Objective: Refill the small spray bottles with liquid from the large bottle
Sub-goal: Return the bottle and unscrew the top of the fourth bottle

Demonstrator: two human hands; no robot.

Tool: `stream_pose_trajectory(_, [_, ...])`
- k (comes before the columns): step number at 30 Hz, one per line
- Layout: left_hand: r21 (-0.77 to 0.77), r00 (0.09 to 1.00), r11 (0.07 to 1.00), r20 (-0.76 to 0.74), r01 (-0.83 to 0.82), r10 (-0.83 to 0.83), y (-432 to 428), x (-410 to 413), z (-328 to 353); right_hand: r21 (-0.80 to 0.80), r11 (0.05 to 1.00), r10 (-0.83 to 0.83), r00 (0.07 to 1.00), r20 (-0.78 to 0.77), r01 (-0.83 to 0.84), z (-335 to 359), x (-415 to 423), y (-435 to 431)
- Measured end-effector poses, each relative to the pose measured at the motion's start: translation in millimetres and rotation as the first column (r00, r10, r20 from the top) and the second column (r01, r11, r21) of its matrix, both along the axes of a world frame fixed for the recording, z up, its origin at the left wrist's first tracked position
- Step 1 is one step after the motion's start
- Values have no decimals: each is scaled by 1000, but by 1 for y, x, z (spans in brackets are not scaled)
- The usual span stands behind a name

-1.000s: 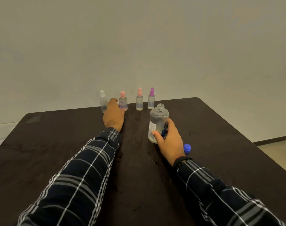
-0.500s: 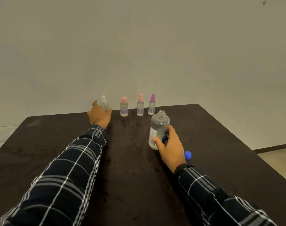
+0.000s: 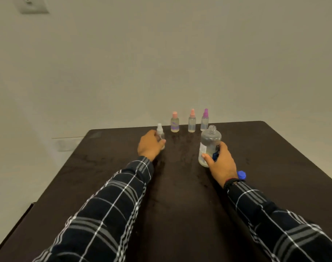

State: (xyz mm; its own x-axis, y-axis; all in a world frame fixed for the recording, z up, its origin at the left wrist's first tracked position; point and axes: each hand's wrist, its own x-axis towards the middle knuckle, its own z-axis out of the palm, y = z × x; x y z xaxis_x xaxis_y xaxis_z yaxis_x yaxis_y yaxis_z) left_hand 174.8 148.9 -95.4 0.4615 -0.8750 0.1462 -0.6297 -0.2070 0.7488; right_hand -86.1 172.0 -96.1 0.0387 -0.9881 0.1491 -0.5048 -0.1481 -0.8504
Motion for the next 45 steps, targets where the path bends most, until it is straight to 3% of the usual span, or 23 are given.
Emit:
stream_pose_trajectory(4, [-50, 993, 992, -11, 117, -118, 62, -31, -6, 141, 990, 27, 999, -39, -22, 4, -13, 8])
stream_pose_trajectory(9, [-89, 996, 992, 12, 94, -93, 124, -61, -12, -147, 976, -162, 987, 7, 161, -3, -7, 55])
stream_pose_trajectory(12, [-108, 996, 990, 4, 88, -88, 144, -72, -11, -166, 986, 11, 999, -31, -16, -3, 9, 73])
stream_pose_trajectory(15, [-90, 993, 989, 20, 117, -115, 159, -82, -8, -119, 963, 256, 959, 118, -242, 8, 24, 86])
stream_pose_trajectory(18, [-77, 994, 991, 7, 106, -106, 166, -88, -9, -92, 936, 352, 919, 180, -340, 14, 37, 92])
stream_pose_trajectory(28, [-42, 994, 996, 78, 79, -76, 163, -89, -10, -22, 984, 176, 971, 160, -175, 13, 60, 88])
stream_pose_trajectory(33, [-46, 996, 995, 49, 83, -81, 163, -87, -12, -37, 949, 316, 948, 37, -314, 9, 58, 76])
stream_pose_trajectory(36, [-56, 995, 994, 41, 91, -89, 163, -86, -12, -11, 907, 419, 900, 123, -421, 5, 52, 78])
stream_pose_trajectory(40, [-50, 996, 995, 32, 86, -85, 162, -86, -11, 36, 951, 287, 917, 276, -308, 4, 53, 84])
stream_pose_trajectory(45, [-32, 997, 996, 9, 82, -82, 158, -85, -10, -71, 949, 314, 941, 123, -307, -5, 54, 80])
